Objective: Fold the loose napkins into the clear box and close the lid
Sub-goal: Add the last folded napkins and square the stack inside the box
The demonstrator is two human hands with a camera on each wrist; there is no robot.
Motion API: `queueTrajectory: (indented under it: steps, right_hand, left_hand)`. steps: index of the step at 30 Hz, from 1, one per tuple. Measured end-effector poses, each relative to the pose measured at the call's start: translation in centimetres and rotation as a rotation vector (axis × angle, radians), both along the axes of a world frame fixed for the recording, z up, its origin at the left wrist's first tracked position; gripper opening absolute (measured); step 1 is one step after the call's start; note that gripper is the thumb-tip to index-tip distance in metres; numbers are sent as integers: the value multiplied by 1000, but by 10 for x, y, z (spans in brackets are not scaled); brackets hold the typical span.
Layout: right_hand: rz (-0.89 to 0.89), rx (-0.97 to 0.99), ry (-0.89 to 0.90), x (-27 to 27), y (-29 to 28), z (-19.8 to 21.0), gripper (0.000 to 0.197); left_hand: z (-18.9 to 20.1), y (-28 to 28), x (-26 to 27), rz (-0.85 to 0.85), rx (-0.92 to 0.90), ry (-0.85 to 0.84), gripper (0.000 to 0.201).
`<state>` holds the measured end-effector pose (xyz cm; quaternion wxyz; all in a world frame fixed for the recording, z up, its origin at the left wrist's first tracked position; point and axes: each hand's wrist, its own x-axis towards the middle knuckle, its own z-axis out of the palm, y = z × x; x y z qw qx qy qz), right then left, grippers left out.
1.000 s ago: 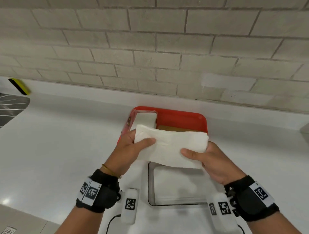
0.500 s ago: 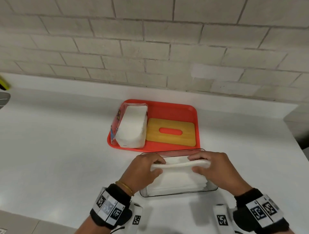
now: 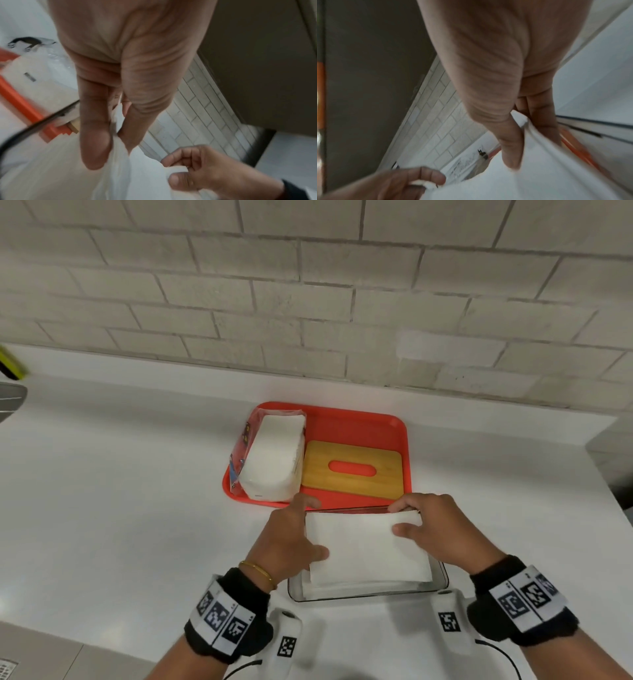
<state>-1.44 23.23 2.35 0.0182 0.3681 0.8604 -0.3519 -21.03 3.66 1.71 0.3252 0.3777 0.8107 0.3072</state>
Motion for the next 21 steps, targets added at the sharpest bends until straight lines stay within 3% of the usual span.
queueTrajectory:
  steps: [4,10,18,21]
  right_hand:
    - [-1,99,-118,-10,-11,-6,23]
    - [-5,279,-55,-11,-22,-14,24]
    - [89,358,-125,1,-25,-10,41]
    - [65,375,-49,10,-30,-9,45]
  left_hand:
    - [-9,6,11,-16,-10,95,63]
    - [-18,8,23,-18,-93,204,49]
    - [-18,5,27,-33,-126,315,42]
    - [-13,5,31,-11,-104,376,41]
